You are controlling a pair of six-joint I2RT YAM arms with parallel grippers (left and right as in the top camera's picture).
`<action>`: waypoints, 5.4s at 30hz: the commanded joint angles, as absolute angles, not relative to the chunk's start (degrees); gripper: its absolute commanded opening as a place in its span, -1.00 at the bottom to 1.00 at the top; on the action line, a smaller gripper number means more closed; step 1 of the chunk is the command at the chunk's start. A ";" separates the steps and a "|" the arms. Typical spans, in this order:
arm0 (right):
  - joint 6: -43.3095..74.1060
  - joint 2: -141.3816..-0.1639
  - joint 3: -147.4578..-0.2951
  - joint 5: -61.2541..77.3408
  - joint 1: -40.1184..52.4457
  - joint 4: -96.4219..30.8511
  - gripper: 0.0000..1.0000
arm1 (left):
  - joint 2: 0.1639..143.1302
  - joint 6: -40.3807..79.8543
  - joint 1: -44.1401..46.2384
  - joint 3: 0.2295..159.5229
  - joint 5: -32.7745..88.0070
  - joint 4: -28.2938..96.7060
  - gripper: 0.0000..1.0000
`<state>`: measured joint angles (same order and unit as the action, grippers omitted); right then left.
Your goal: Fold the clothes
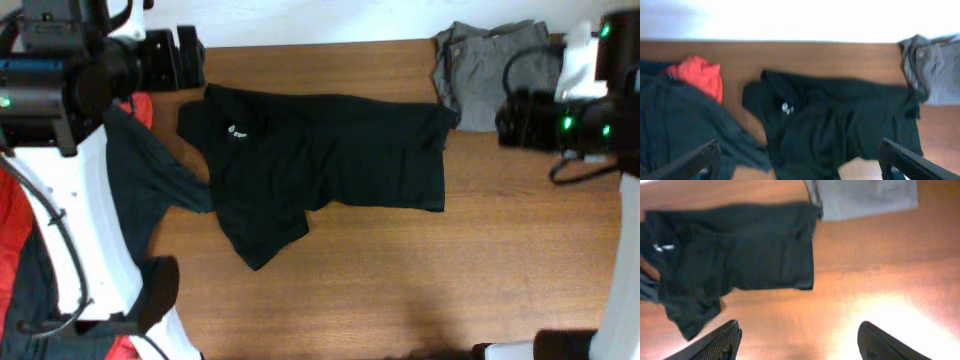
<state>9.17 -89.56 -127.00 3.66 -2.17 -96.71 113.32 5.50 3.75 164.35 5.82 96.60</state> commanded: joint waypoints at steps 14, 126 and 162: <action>14.83 -87.20 -86.30 -0.05 -2.28 -76.93 0.55 | 102.85 11.97 13.69 88.20 8.34 77.08 0.20; 15.22 -95.92 -72.31 2.76 -17.63 -62.48 -0.92 | 94.87 9.56 27.59 88.38 -21.61 55.94 -0.99; 13.08 -105.91 -72.31 4.08 -11.86 -37.04 -0.24 | 112.95 9.39 19.59 88.33 -23.42 39.62 0.12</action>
<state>13.13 -105.38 -71.46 4.36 -11.90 -37.58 112.40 9.04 19.90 87.64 -22.57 39.79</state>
